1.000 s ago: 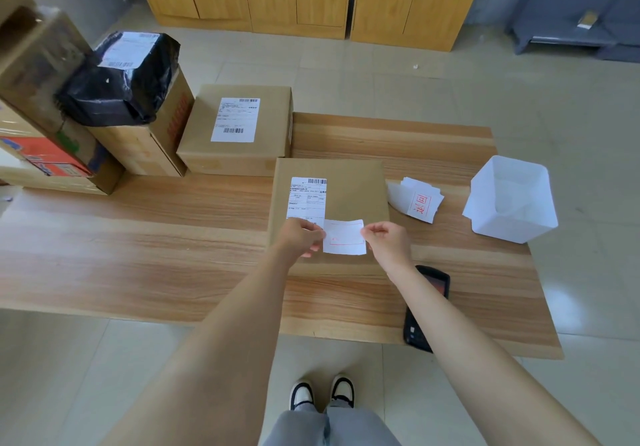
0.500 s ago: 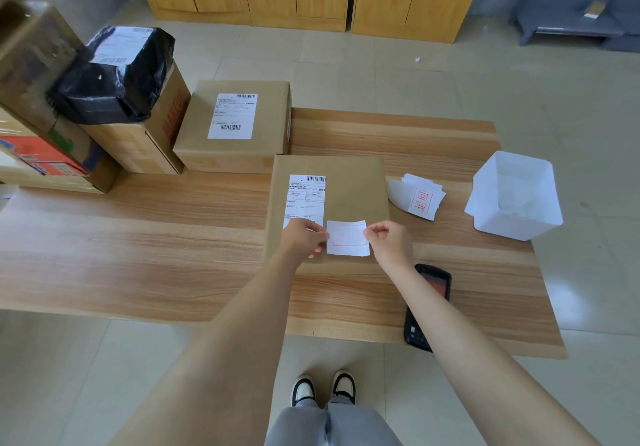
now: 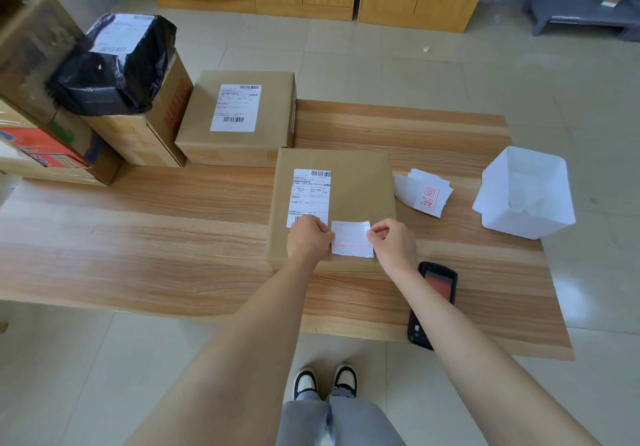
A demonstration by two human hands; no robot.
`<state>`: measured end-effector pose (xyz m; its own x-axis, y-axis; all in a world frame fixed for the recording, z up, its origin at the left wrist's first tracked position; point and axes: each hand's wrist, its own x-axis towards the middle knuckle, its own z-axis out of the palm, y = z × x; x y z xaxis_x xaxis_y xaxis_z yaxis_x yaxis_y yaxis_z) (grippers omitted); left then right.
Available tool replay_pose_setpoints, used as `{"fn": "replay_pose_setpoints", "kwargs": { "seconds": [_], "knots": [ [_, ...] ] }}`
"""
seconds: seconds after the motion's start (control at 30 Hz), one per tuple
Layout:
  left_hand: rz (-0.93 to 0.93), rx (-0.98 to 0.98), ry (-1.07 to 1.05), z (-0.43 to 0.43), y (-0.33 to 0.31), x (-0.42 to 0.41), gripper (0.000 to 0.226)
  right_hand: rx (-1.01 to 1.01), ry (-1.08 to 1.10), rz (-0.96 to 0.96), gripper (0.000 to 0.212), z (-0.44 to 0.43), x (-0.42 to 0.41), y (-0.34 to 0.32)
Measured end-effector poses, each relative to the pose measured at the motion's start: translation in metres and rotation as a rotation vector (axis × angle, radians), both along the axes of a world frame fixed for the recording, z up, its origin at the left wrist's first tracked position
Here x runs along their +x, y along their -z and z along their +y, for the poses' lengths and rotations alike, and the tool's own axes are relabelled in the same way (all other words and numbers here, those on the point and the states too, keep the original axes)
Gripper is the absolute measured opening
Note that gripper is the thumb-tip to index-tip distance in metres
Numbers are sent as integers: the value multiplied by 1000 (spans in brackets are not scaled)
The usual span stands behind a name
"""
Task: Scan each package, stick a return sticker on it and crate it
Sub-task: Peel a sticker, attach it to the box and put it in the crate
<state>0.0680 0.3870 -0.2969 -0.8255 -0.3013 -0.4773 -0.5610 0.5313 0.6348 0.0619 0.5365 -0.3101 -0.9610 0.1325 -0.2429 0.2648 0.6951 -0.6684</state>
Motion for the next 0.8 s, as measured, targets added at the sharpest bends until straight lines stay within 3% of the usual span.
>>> {"fn": "replay_pose_setpoints", "kwargs": {
  "seconds": [0.03, 0.17, 0.33, 0.4, 0.5, 0.7, 0.8],
  "knots": [
    [-5, -53, 18, 2, -2, 1, 3, 19, -18, 10, 10, 1, 0, 2],
    [2, -294, 154, 3, -8, 4, 22, 97, -70, 25, 29, 1, 2, 1],
    [256, -697, 581, 7, 1, 16, 33, 381, -263, 206, 44, -13, 15, -3],
    [353, -719, 665, 11, 4, 21, 47, 480, -406, 240, 52, -21, 22, 2],
    [320, -747, 798, 17, 10, 29, 59, 530, -485, 248, 61, -27, 36, 14],
    [340, -785, 791, 10, 29, 44, 56, 583, -507, 273, 54, -24, 50, 26],
    [267, -700, 853, 9, 28, 44, 69, 551, -522, 228, 53, -23, 50, 28]
  ]
}}
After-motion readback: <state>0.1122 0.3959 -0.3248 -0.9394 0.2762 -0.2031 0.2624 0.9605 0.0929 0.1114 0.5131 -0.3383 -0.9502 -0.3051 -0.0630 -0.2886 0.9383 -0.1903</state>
